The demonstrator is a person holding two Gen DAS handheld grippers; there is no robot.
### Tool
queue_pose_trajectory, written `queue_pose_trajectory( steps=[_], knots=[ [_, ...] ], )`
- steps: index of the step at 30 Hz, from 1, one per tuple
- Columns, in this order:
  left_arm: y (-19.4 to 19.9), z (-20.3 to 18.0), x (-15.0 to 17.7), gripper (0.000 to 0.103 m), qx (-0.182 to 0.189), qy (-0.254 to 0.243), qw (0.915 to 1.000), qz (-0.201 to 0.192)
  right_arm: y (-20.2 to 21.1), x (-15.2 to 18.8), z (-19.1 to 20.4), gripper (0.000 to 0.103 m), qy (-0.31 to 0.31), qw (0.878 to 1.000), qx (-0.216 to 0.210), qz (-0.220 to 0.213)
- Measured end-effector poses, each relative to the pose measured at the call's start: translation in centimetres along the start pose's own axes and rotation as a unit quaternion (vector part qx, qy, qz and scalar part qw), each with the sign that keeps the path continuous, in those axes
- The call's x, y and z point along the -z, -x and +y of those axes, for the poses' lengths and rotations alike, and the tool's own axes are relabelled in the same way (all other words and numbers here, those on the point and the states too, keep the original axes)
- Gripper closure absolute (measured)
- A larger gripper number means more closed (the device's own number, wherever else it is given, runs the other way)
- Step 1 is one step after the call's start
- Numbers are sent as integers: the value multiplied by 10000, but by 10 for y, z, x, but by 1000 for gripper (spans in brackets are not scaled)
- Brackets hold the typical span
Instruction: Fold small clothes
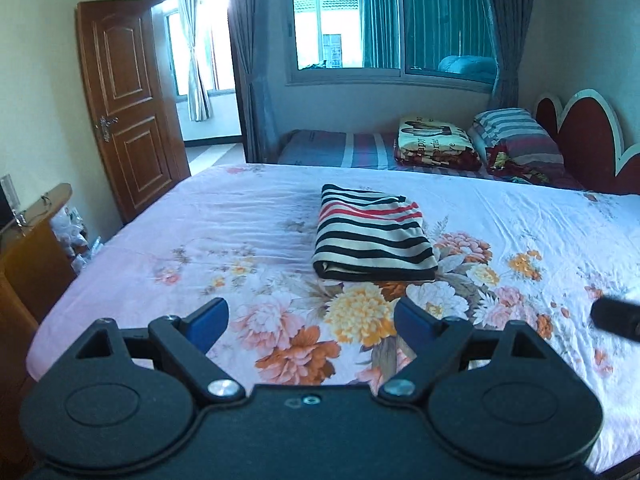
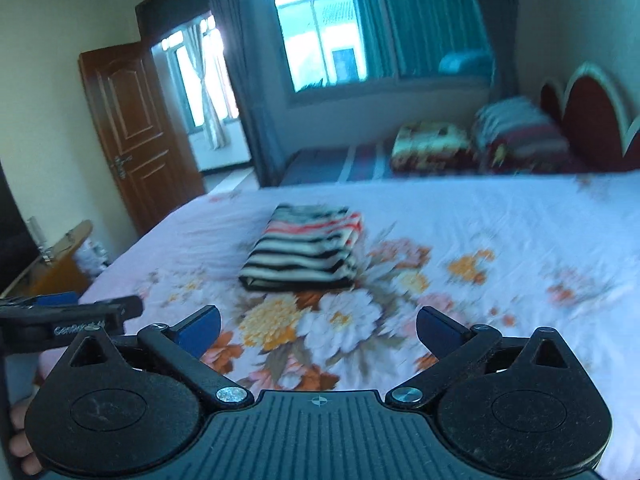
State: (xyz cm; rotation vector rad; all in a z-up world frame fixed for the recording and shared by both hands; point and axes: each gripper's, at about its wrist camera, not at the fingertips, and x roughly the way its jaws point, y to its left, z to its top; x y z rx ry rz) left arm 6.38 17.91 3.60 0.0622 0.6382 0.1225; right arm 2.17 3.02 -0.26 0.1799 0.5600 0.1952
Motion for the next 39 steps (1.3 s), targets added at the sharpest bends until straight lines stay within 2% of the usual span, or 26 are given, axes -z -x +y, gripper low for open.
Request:
queue_pose_trajectory(
  steps=[3, 11, 20, 39],
  knots=[
    [18, 6, 6, 13, 67, 171, 9998, 3, 20, 3, 10, 0, 229, 9992, 220, -245],
    [42, 14, 10, 13, 43, 293, 9995, -108, 38, 11, 14, 0, 188, 9985, 223, -458],
    [51, 20, 16, 13, -12, 276, 9995, -155, 36, 12, 15, 0, 193, 9984, 310, -433],
    [56, 31, 15, 13, -14, 370, 9991, -192, 26, 15, 30, 0, 340, 9985, 226, -361]
  ],
)
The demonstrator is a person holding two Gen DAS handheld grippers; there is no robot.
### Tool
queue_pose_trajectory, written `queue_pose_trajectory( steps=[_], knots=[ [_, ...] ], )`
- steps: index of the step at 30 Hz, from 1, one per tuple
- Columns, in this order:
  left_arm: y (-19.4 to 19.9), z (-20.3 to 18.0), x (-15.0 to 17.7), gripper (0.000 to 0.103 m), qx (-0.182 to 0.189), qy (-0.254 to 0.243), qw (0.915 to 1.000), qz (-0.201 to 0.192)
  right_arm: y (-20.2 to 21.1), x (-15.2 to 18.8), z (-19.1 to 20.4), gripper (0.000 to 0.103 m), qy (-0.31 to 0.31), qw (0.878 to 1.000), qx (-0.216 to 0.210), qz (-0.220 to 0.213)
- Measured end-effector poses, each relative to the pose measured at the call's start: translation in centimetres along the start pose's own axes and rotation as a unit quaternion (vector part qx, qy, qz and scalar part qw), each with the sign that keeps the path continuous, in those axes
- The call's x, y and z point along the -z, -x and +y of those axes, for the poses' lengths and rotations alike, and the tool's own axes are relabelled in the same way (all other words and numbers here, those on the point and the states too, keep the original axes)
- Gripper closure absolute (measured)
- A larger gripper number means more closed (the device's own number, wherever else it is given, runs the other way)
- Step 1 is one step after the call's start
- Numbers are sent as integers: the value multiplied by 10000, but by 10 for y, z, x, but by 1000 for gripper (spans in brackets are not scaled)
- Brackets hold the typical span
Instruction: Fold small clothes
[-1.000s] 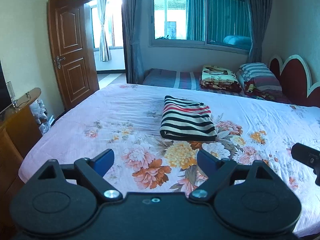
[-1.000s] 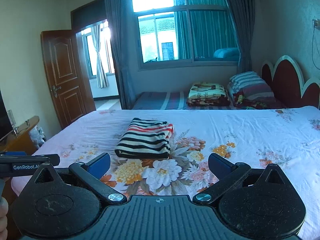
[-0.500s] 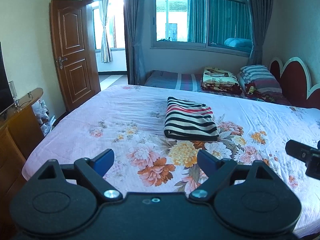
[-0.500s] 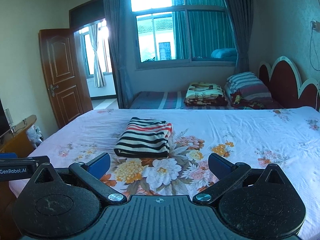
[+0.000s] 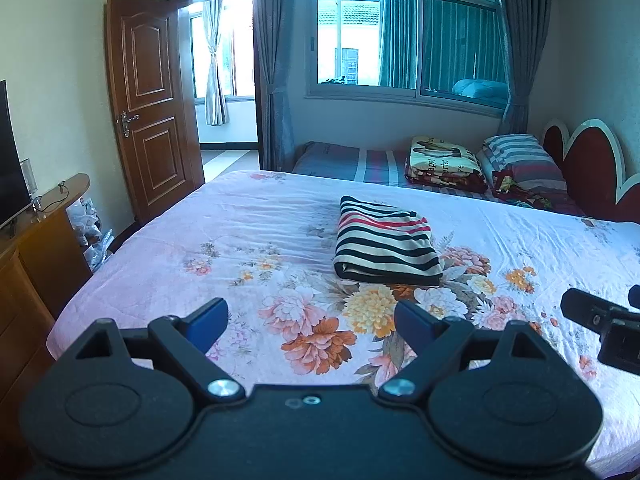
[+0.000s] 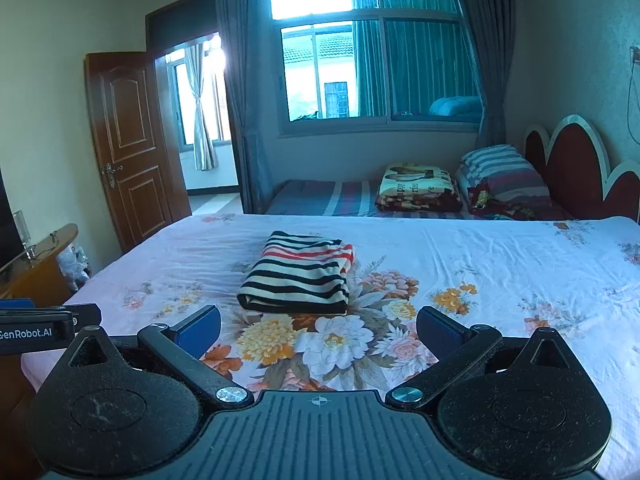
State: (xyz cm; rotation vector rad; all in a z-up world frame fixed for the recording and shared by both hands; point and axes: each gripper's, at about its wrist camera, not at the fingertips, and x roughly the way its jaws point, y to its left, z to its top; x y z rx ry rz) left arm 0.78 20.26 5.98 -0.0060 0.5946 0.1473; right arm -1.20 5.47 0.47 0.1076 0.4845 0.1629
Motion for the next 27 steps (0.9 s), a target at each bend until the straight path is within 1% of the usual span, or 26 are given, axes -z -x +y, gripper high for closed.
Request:
queue_pose_trajectory(
  steps=[21, 27],
  knots=[
    [-1, 1, 0, 13, 10, -5, 10000, -5, -5, 2, -4, 0, -19, 10000, -23, 36],
    [-4, -6, -1, 13, 17, -31, 10000, 14, -6, 3, -8, 0, -26, 10000, -39, 58]
  ],
)
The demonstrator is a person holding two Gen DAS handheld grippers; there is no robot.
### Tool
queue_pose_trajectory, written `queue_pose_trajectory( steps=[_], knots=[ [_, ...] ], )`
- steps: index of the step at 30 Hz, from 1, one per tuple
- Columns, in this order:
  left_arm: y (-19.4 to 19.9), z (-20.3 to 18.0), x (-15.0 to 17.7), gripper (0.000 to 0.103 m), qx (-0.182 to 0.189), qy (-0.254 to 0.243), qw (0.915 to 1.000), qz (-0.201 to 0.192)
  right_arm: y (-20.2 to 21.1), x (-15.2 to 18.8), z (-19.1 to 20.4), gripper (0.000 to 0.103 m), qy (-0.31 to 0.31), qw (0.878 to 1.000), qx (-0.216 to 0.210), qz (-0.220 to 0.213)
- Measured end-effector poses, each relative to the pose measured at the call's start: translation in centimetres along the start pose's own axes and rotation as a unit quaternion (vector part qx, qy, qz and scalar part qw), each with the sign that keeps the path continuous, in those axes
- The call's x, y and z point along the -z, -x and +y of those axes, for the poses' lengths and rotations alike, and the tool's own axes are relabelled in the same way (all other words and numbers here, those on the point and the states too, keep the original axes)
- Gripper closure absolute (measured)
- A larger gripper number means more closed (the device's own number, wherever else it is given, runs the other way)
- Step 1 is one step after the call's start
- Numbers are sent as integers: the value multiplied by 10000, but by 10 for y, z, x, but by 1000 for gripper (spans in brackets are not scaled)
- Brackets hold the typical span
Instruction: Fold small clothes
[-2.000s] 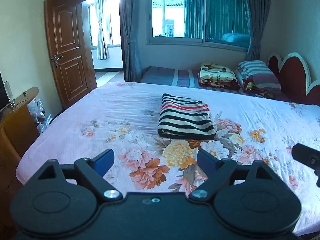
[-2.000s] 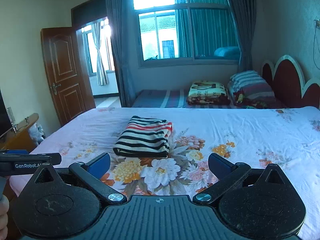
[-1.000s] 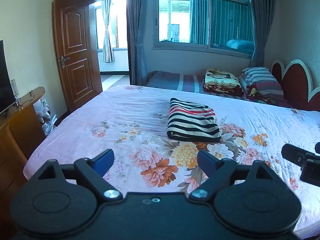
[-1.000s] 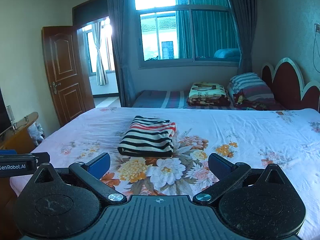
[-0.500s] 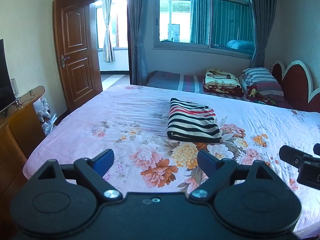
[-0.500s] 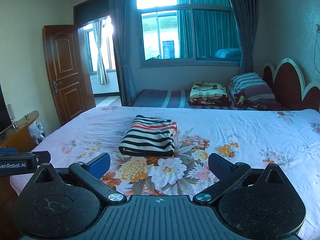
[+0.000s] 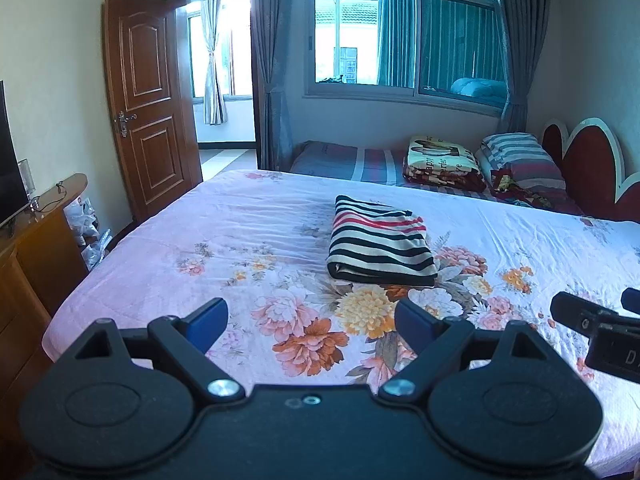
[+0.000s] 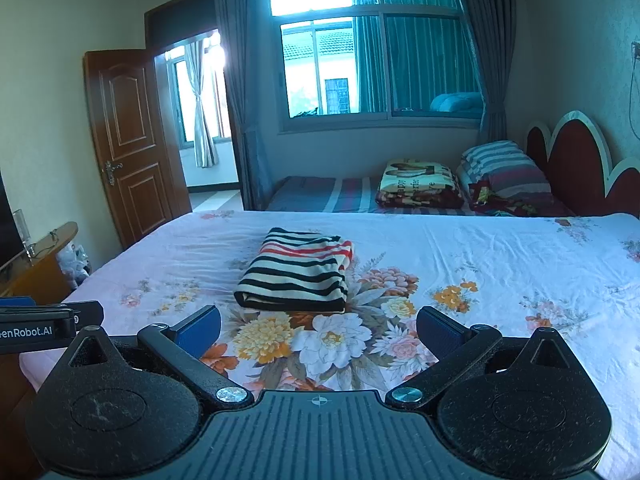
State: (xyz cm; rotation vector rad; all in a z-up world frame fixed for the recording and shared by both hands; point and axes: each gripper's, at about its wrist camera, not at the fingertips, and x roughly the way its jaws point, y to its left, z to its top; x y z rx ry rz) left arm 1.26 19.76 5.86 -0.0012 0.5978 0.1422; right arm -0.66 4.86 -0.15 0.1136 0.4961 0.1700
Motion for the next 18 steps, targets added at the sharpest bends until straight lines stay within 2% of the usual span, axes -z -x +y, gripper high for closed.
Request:
queue_pose_trajectory(
  steps=[18],
  knots=[
    [-13, -20, -4, 13, 85, 13, 9999, 108, -8, -1, -10, 0, -23, 10000, -11, 54]
  ],
)
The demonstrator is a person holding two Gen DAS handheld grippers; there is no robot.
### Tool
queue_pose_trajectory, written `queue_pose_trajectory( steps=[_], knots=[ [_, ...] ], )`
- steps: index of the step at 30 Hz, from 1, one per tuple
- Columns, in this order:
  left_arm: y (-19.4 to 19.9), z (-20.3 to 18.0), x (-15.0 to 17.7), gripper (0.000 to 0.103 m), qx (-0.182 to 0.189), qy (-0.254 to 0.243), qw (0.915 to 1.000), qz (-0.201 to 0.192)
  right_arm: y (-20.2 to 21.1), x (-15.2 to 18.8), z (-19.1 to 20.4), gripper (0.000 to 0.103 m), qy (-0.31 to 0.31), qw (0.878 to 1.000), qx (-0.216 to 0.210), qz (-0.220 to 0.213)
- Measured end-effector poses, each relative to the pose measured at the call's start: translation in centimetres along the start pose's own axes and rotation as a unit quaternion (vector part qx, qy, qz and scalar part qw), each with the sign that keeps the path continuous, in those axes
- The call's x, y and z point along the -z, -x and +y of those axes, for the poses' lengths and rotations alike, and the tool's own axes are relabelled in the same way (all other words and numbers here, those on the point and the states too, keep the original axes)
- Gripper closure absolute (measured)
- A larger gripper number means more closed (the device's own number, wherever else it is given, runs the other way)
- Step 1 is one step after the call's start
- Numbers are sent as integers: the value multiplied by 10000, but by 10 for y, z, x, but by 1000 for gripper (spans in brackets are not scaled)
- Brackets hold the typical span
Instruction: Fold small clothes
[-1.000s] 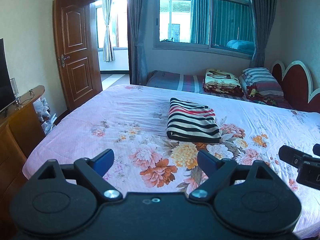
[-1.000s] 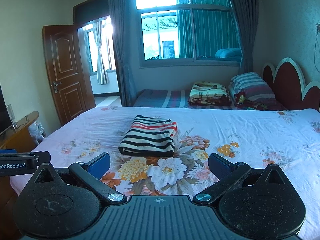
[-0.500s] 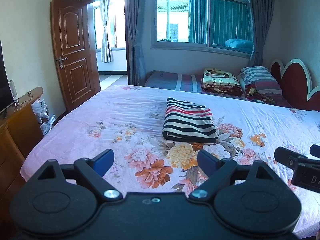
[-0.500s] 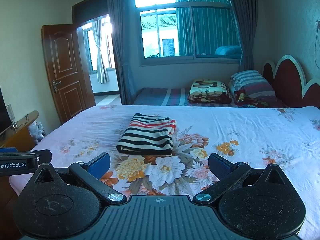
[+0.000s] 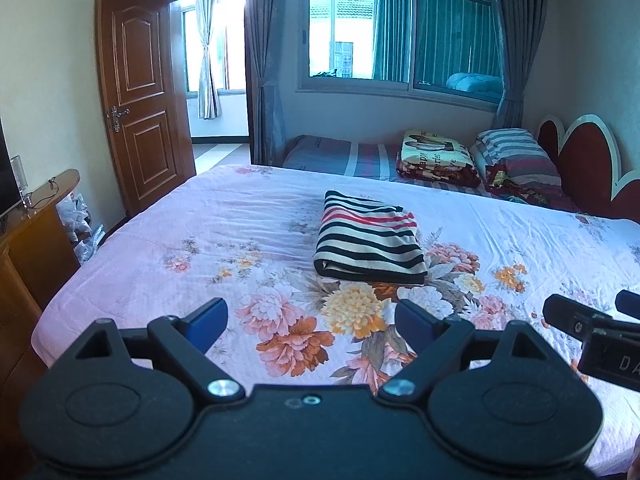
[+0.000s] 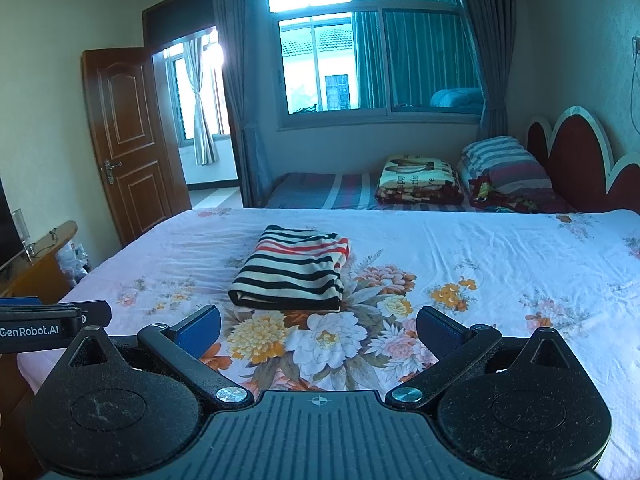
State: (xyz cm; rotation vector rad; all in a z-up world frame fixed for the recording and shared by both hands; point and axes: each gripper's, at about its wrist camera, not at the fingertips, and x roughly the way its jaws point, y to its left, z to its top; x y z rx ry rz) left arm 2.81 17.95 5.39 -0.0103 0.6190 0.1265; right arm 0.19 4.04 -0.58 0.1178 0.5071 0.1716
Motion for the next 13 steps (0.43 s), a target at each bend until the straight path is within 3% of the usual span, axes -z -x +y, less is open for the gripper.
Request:
queue_pose_trajectory(
  steps=[9, 13],
  knots=[
    [-13, -5, 1, 15, 112, -83, 9997, -182, -15, -1, -5, 0, -37, 9999, 28, 113],
    [-38, -2, -5, 13, 336, 143, 9993, -13, -30, 2, -10, 0, -52, 9995, 145, 263]
  ],
)
